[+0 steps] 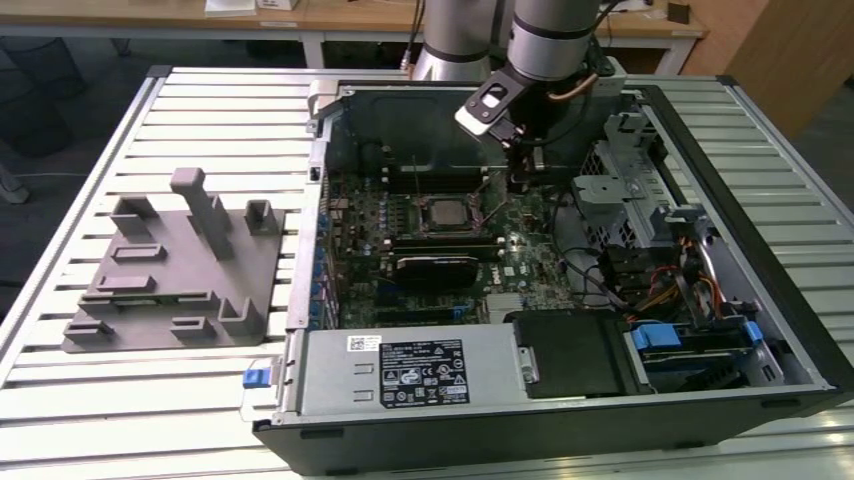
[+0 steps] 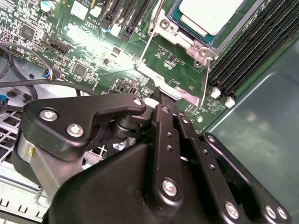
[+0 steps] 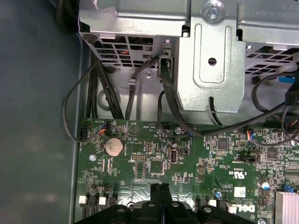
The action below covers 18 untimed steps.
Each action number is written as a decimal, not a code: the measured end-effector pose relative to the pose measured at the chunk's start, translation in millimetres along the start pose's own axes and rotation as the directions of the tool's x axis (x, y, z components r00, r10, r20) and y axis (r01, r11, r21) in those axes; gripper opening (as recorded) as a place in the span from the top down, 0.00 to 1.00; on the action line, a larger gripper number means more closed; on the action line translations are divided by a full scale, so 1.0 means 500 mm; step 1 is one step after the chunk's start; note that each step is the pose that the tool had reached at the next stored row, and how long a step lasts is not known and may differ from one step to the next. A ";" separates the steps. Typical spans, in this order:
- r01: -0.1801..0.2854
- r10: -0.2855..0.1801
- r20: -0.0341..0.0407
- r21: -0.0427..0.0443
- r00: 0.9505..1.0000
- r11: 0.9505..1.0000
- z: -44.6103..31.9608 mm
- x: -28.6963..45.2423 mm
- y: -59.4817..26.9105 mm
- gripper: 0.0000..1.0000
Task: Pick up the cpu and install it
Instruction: 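Close the cpu cover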
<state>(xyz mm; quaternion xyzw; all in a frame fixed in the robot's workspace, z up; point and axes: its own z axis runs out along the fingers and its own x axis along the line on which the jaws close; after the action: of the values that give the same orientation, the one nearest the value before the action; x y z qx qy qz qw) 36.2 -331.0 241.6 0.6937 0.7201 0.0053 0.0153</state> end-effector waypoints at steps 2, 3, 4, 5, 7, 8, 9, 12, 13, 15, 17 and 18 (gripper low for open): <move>0.000 0.000 0.000 0.000 1.000 1.000 0.000 0.000 -0.001 0.89; 0.000 0.000 0.000 0.000 1.000 1.000 0.000 0.000 -0.001 0.89; 0.000 0.000 0.000 0.000 1.000 1.000 0.000 0.000 -0.002 0.89; 0.000 0.000 0.000 0.000 1.000 1.000 0.000 0.000 -0.002 0.89; 0.000 0.000 0.000 0.000 1.000 1.000 0.000 0.000 -0.003 0.89; 0.000 0.000 0.000 0.000 1.000 1.000 0.000 0.000 -0.003 0.89; 0.000 0.000 0.000 0.000 1.000 1.000 0.000 0.000 -0.004 0.89; 0.000 0.000 0.000 0.000 1.000 1.000 0.000 0.000 -0.005 0.89; 0.000 0.000 0.000 0.000 1.000 1.000 0.000 0.000 -0.006 0.89; 0.000 0.000 0.000 0.000 1.000 1.000 0.000 0.000 -0.007 0.89; 0.000 0.000 0.000 0.000 1.000 1.000 0.000 0.001 -0.011 0.89; 0.000 0.000 0.000 0.000 1.000 1.000 0.000 0.001 -0.013 0.89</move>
<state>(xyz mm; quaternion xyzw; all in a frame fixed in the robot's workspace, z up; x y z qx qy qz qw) 29.9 -331.0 241.3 0.6937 0.7201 0.0053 0.0153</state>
